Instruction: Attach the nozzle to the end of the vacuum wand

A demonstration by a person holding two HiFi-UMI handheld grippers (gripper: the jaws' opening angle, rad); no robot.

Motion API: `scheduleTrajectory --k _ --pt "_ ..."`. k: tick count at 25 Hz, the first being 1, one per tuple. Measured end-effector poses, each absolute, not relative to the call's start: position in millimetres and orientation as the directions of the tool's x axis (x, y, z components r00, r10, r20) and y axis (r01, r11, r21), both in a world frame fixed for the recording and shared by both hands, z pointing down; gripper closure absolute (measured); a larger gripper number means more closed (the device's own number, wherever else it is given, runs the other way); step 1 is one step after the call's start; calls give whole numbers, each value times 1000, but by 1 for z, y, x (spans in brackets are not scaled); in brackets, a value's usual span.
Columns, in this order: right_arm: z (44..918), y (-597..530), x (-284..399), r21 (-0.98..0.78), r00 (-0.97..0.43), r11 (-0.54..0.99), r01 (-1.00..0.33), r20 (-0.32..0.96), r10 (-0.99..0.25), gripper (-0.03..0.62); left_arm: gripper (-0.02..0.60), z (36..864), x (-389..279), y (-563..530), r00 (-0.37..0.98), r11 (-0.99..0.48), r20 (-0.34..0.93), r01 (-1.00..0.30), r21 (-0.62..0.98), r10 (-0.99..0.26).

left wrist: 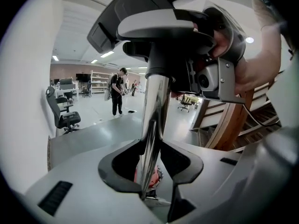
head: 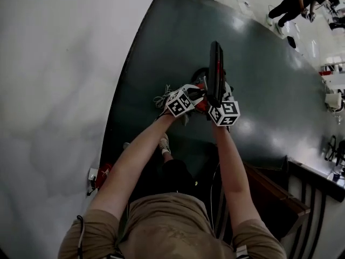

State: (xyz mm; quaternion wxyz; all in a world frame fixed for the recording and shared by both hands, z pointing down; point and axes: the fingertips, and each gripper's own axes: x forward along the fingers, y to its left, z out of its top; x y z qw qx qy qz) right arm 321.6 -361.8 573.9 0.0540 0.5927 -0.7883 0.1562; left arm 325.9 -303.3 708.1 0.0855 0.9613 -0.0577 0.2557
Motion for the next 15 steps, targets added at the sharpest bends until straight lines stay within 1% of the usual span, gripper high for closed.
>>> scheduleTrajectory --k 2,5,7,12,15 --pt "572 -360 315 -176 -295 254 -951 270 -917 461 437 709 319 -298 836 -978 545 -155 142 -53" --pt "562 -341 311 -148 -268 242 -959 192 -944 461 437 707 318 -283 825 -982 565 -118 150 -13" --pt "556 -336 312 -132 -254 235 -963 159 -954 461 436 703 318 -280 820 -981 572 -125 148 -18" --pt "548 -332 311 -110 -219 205 -973 137 -966 461 434 697 312 -279 812 -971 582 -168 168 -40" --pt "549 -333 304 -109 -224 210 -972 142 -964 461 434 699 305 -279 796 -968 603 -185 168 -48"
